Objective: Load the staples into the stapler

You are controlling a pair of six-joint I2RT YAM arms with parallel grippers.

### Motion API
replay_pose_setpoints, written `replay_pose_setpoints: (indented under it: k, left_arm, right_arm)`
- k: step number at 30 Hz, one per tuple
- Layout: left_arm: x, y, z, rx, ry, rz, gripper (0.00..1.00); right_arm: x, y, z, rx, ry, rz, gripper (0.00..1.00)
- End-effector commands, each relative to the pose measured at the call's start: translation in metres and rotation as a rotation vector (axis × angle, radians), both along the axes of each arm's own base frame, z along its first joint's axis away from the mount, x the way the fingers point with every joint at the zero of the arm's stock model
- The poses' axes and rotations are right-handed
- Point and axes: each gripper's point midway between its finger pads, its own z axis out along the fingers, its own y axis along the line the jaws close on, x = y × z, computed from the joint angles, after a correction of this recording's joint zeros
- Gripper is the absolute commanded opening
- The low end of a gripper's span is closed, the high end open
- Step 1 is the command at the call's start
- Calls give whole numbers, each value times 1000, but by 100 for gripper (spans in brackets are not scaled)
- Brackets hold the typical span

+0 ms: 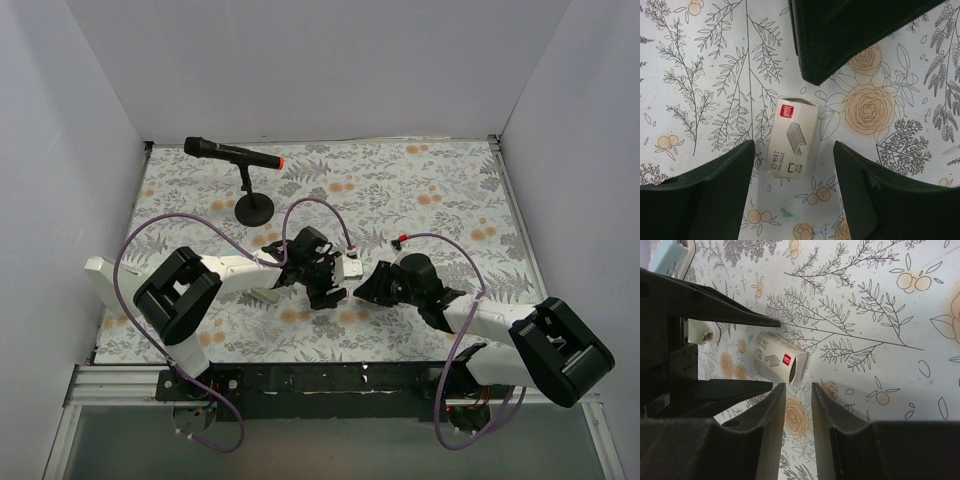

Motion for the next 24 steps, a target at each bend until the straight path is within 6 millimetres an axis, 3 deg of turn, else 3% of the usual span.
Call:
replay_pose_setpoints:
  k: [1, 6, 17, 24]
  left_arm:
    - [6, -15, 11, -46, -7, -16, 61]
    - [4, -14, 2, -29, 11, -16, 51]
    - [-2, -13, -4, 0, 14, -20, 34]
    - [-3, -13, -6, 12, 10, -19, 32]
  right_arm:
    - [5, 8, 5, 53, -22, 4, 34]
    - [2, 9, -6, 48, 7, 13, 32]
    - [1, 17, -4, 91, 6, 38, 32]
    - [5, 17, -8, 90, 11, 21, 32]
